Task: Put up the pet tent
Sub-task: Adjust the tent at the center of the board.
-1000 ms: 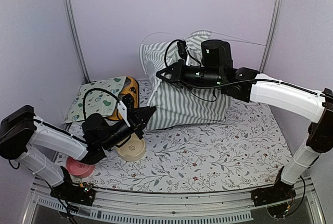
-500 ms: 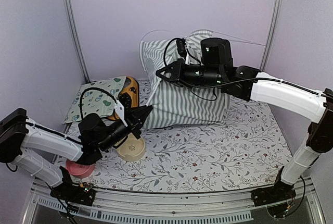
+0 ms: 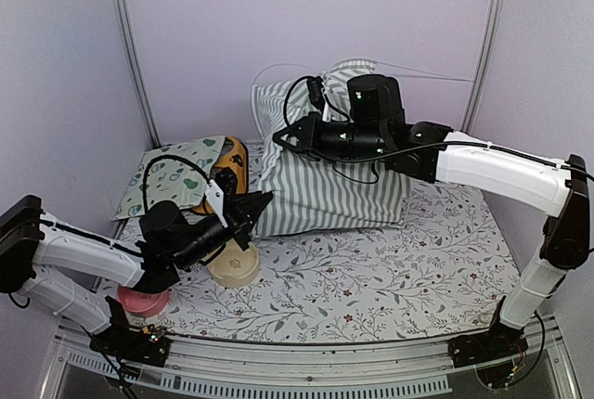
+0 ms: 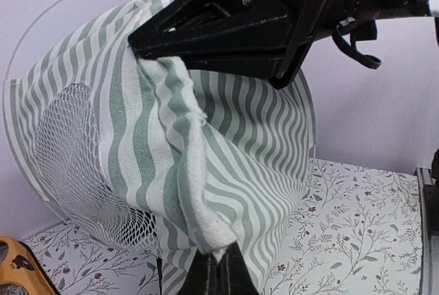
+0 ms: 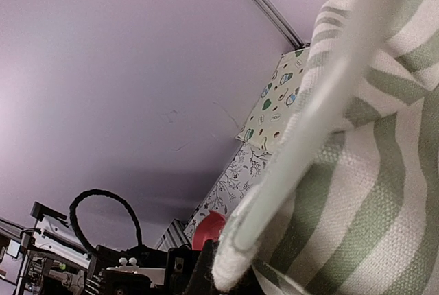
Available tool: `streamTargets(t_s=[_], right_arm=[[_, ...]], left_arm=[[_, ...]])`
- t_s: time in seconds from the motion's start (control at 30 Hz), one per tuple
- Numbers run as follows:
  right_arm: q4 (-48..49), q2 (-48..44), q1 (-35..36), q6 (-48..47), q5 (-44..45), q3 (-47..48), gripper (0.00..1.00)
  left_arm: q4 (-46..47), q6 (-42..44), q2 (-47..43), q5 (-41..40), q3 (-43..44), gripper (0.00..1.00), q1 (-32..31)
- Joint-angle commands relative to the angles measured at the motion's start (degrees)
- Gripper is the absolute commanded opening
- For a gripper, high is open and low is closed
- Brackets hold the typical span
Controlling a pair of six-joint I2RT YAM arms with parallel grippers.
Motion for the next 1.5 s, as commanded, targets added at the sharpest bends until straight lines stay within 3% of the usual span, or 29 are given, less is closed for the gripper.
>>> streamTargets(t_s=[0.0,0.97,1.23,1.47], right_arm=[[-2.37,1.72,-1.24,-1.73,4.59,0.34,0.0],[-5.47,4.86,0.9,-2.9,-2.79,2.14,0.0],[-5.69,4.4,0.94,-3.12,2.54,0.75,0.0],[-2.86,4.97,1.32,-2.92,0.43,-0.26,0.0]], left_arm=[[4.92,0.39,-2.67,0.6,0.8,0.0,-0.34],[1.66,-2.19,-4.31,3.02,2.28,0.0,3.58],[-0.38,-3.02,-4.98,7.46,3.05,0.0,3.51],[-2.86,-5.31,-3.24,6.16,4.0,0.0,3.98]])
